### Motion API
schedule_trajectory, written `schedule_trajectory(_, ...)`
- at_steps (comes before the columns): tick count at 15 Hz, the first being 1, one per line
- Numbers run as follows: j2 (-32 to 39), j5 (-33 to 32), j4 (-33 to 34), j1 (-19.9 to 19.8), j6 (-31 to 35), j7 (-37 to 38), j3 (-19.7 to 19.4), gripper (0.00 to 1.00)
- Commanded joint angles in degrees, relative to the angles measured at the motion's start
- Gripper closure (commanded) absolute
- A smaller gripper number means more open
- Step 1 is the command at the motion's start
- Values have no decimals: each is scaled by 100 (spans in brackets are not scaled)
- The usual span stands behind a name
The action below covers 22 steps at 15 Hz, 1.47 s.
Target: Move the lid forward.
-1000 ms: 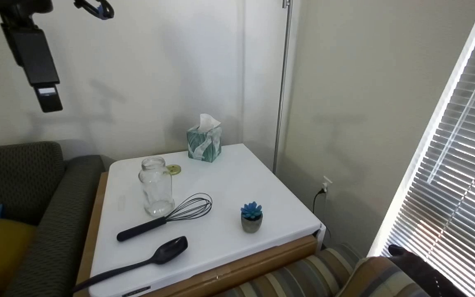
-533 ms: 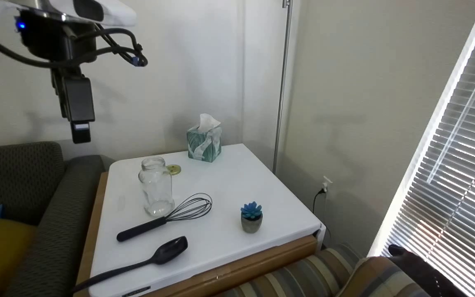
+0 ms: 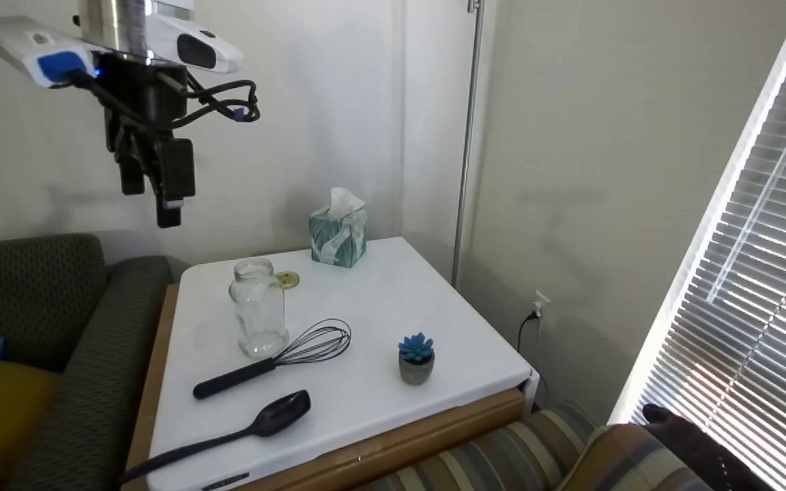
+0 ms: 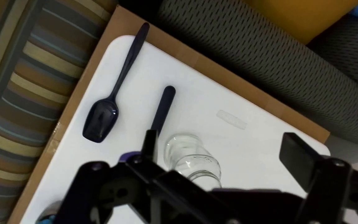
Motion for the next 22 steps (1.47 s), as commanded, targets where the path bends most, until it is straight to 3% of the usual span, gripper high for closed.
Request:
schedule_trajectory(1,448,-138,593,133,-143,-483,199,0)
schedule_trajectory(6,330,-281,489,204,-60,-245,257,0)
schedule_trajectory(9,207,-426,74,251,1326,-447,296,0)
schedule_trajectory(12,734,141,245,273,2522,-1268,470,0)
schedule_trajectory(14,1116,790,466,212,2939,-2130,727,0)
schedule_trajectory(16,1546,1316,785,60,2920,-2938,1031,0)
schedule_trajectory(17,1095,895,413,179,2843,-2239,875,0)
schedule_trajectory(22,1543,980,774,85,2776,-2765,1072,0)
